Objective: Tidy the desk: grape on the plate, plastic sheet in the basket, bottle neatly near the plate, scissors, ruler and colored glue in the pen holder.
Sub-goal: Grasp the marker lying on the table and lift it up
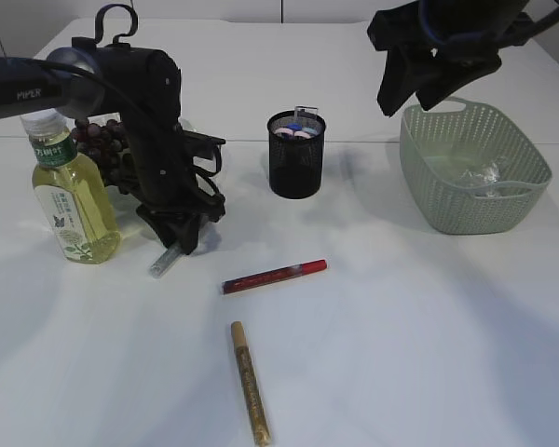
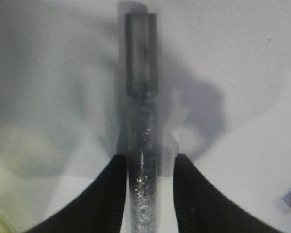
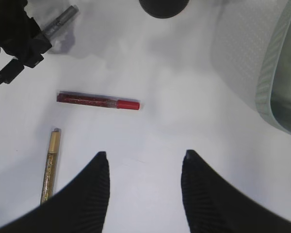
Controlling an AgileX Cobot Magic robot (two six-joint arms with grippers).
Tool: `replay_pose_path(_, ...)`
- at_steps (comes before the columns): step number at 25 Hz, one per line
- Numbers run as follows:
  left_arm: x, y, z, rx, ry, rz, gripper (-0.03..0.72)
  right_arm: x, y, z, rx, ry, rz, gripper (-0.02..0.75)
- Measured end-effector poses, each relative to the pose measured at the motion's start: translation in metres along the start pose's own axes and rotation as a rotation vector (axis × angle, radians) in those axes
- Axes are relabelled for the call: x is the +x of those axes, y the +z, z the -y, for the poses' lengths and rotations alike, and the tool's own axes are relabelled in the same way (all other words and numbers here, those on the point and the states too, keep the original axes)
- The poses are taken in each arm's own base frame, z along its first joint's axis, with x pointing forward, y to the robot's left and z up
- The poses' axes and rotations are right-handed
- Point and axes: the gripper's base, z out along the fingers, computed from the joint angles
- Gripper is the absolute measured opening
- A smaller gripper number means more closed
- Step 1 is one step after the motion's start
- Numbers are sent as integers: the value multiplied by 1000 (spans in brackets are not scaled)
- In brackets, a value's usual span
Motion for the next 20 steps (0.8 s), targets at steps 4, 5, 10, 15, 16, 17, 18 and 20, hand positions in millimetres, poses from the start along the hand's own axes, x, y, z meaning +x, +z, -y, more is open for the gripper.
replay_pose_path(4, 0, 3, 0, 2, -1, -7, 244, 0, 0, 0, -1, 1, 0, 386)
replay_pose_path(5, 0, 3, 0, 2, -1, -7, 243, 0, 0, 0, -1, 1, 0, 386)
replay_pose_path(10, 0, 5, 0, 2, -1, -9, 243, 0, 0, 0, -1, -2, 0, 386)
replay_pose_path(15, 0, 5, 0, 0, 4, -9, 205, 0, 0, 0, -1, -7, 0, 386)
replay_pose_path(16, 0, 5, 0, -2, 6, -9, 185, 0, 0, 0, -1, -7, 0, 386)
replay_pose_path(17, 0, 5, -1, -4, 8, -10, 163, 0, 0, 0, -1, -7, 0, 386)
replay_pose_path(18, 0, 5, -1, -5, 9, -10, 146, 0, 0, 0, -1, -7, 0, 386)
replay_pose_path(20, 0, 5, -1, -5, 9, -10, 121, 0, 0, 0, -1, -7, 0, 386)
